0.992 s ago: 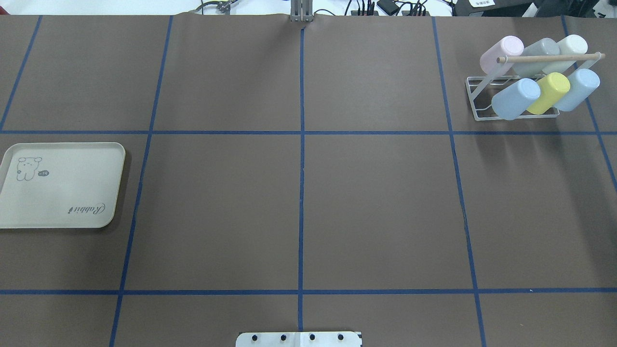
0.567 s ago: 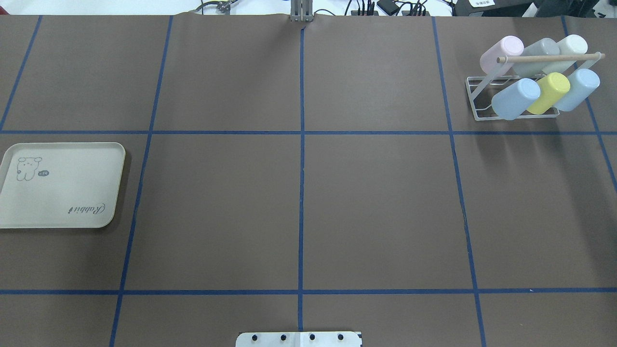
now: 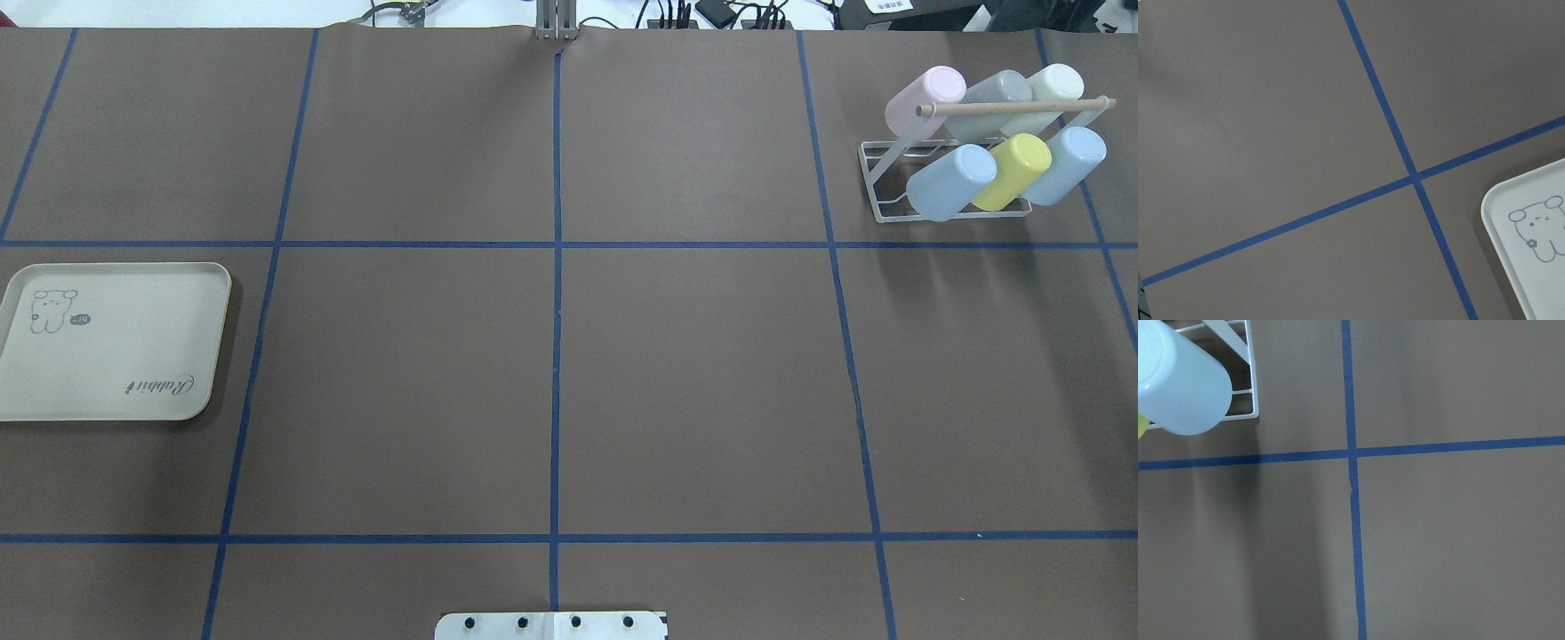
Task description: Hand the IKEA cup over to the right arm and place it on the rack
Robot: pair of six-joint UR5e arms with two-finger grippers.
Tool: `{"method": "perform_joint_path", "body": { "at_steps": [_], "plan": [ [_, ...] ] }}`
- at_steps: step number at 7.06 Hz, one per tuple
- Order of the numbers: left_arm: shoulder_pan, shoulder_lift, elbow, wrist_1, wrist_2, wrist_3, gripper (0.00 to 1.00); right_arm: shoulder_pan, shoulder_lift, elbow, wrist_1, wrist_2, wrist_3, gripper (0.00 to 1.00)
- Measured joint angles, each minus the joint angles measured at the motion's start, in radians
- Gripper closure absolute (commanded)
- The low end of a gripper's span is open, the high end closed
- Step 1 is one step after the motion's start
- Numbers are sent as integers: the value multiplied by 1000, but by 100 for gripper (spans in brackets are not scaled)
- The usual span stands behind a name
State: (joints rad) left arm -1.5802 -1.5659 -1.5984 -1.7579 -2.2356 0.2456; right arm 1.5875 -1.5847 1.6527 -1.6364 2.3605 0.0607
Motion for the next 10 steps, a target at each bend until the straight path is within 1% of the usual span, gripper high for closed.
{"method": "perform_joint_path", "body": {
  "at_steps": [3,10],
  "plan": [
    [0,22,-11,-2,-87,-32,0,0,0,3,0,0,5,0],
    [2,13,-10,1,-91,-54,0,0,-5,-5,0,0,5,0]
  ]
}}
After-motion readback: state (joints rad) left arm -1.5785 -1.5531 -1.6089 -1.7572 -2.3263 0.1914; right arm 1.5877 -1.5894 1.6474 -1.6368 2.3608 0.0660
